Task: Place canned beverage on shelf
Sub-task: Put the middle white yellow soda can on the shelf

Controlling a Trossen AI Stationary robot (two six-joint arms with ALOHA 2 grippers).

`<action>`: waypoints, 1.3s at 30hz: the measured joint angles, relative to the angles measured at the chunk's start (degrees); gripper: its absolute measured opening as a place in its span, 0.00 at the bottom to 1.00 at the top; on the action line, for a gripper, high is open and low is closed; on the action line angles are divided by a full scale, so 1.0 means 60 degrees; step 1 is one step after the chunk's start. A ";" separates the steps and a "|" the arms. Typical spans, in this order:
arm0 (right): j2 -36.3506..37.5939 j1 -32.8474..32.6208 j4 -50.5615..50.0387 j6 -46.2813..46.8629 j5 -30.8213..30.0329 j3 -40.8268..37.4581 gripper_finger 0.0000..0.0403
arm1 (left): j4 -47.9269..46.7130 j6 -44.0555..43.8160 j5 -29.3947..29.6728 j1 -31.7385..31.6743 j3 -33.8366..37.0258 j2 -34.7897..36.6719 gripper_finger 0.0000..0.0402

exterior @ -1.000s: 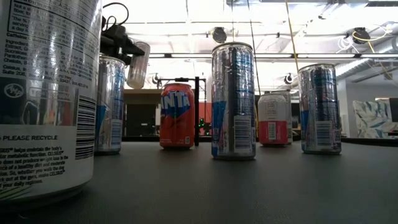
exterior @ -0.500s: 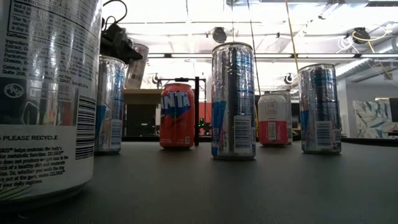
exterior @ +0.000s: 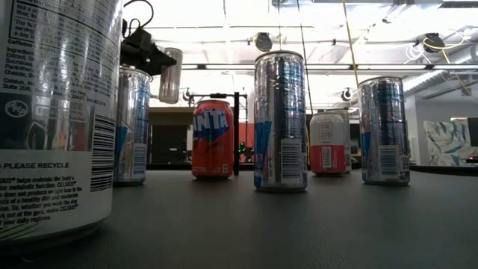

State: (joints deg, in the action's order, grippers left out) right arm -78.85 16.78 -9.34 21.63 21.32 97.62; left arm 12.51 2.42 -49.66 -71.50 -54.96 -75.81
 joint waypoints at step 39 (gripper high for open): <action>-0.0007 0.0025 0.0000 -0.0051 0.0428 0.0000 0.84 | -0.0725 0.0907 0.0270 0.0011 0.0787 0.0020 0.61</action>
State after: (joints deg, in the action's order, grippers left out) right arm -78.89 16.93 -9.34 21.32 23.89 97.62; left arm 8.16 7.87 -48.04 -71.44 -50.24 -75.69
